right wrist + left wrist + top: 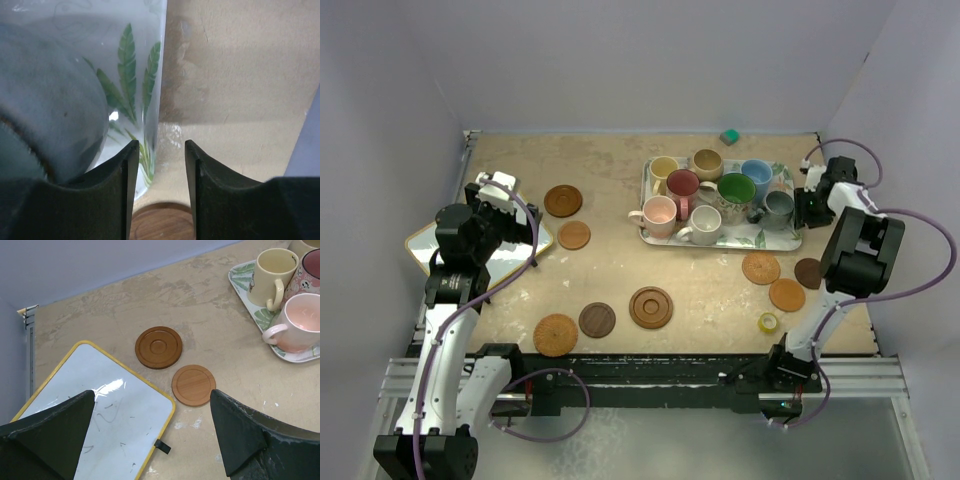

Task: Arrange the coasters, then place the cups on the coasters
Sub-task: Move the tray to the center of the board.

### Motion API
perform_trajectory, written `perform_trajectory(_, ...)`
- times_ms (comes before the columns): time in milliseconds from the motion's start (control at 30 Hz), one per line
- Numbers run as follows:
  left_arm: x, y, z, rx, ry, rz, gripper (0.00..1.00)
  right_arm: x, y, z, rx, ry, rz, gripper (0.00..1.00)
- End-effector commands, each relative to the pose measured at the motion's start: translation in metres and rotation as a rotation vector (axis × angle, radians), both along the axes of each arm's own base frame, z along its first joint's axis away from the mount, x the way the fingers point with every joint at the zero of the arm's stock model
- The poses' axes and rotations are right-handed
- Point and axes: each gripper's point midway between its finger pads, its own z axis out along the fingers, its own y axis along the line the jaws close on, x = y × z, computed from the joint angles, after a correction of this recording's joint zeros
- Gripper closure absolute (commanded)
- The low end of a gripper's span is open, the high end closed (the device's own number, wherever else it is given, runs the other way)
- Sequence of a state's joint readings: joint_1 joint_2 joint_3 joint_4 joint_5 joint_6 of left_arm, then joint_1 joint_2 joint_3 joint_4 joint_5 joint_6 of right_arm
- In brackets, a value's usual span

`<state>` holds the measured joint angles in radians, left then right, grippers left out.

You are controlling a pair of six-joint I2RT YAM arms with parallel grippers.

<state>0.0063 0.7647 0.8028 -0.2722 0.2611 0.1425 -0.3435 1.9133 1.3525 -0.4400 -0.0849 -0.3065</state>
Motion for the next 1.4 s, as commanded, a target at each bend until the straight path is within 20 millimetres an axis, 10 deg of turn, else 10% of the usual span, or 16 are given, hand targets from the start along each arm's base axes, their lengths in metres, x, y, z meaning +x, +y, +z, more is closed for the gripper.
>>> perform_trajectory(0,0.001,-0.003,0.005,0.006,-0.028,-0.026,0.07,0.008,0.001,-0.002,0.043,0.022,0.005,0.57)
perform_trajectory(467,0.001,-0.004,0.006,0.005,-0.028,-0.032,0.07,0.010,0.022,-0.010,0.181,0.084,0.016,0.77)
perform_trajectory(1367,0.006,0.000,-0.001,0.024,-0.015,-0.017,0.07,0.033,0.140,-0.007,0.308,0.091,0.073,0.93)
